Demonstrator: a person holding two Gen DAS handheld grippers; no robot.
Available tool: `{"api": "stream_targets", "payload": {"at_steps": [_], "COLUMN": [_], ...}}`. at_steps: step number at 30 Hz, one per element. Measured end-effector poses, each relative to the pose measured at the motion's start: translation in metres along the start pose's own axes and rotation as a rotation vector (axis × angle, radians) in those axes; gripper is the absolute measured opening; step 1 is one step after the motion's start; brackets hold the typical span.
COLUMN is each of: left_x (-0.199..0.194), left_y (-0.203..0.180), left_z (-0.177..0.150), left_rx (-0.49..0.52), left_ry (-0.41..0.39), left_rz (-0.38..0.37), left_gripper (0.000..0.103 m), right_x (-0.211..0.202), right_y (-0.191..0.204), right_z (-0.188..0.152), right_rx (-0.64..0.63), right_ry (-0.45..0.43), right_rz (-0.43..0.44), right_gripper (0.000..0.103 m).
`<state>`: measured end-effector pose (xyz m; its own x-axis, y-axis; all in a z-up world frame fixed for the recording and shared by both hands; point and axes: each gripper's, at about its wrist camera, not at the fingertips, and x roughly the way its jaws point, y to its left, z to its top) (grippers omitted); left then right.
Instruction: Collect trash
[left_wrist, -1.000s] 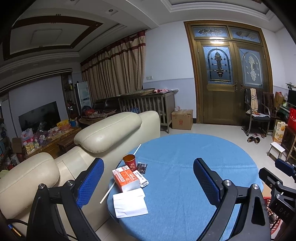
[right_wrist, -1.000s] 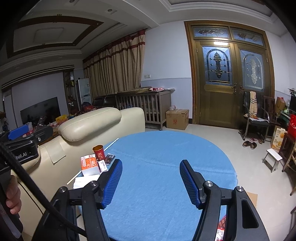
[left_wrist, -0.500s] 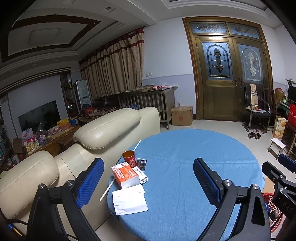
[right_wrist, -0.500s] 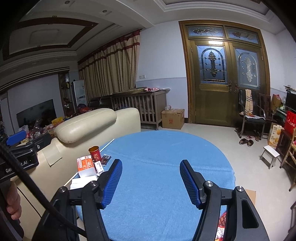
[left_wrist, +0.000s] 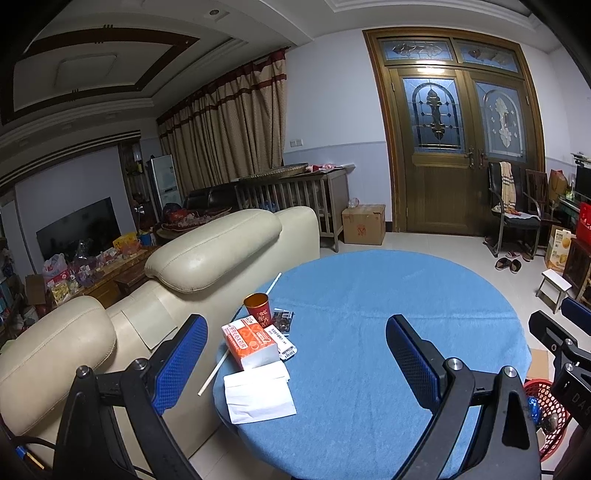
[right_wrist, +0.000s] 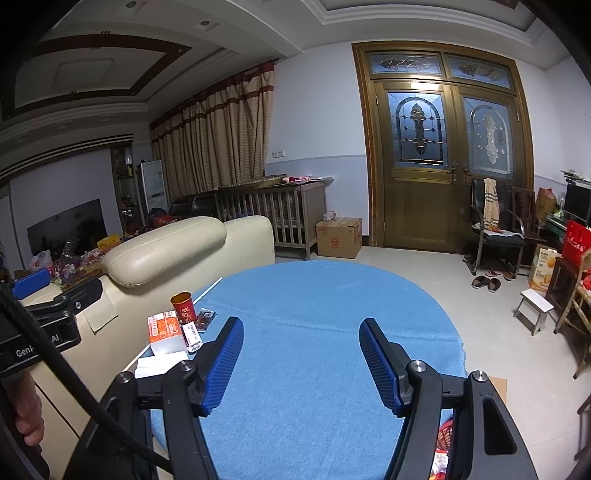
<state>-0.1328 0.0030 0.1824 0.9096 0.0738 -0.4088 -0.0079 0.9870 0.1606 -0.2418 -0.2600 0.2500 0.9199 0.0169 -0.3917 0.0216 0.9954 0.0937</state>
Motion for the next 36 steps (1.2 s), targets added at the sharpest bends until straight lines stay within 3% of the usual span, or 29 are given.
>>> {"api": "stream_targets", "payload": {"at_steps": [36], "left_x": [0.016], "left_y": [0.006], "left_z": [-0.012], "left_rx": [-0.003], "left_ry": [0.056], "left_rz": [-0.013], "left_gripper": [0.097], "right_x": [0.017], "right_y": [0.012], "right_z": [-0.006], "right_rx": [0.004], "right_ry": [0.052], "right_rz": [-0.009], "right_gripper": [0.069]}}
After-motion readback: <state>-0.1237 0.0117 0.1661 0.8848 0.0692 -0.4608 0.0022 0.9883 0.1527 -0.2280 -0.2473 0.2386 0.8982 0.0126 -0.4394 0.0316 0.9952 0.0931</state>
